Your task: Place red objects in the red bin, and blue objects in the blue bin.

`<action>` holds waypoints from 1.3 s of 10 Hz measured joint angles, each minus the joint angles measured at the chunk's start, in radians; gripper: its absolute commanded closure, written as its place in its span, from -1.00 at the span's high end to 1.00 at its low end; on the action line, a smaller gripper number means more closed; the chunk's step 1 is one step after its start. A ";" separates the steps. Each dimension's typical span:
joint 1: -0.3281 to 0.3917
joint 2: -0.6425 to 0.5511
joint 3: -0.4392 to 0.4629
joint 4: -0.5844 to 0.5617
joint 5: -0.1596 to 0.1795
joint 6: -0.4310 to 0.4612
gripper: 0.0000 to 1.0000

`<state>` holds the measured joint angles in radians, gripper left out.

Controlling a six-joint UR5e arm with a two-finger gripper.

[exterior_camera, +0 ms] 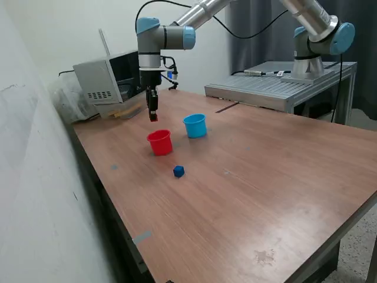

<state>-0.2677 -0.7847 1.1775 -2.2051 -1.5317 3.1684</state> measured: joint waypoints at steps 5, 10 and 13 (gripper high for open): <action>-0.017 0.064 -0.007 -0.053 -0.019 0.016 -1.00; -0.014 0.058 0.008 -0.051 -0.019 0.015 1.00; 0.003 0.045 0.018 -0.048 -0.018 0.013 1.00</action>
<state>-0.2644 -0.7394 1.1953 -2.2528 -1.5499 3.1818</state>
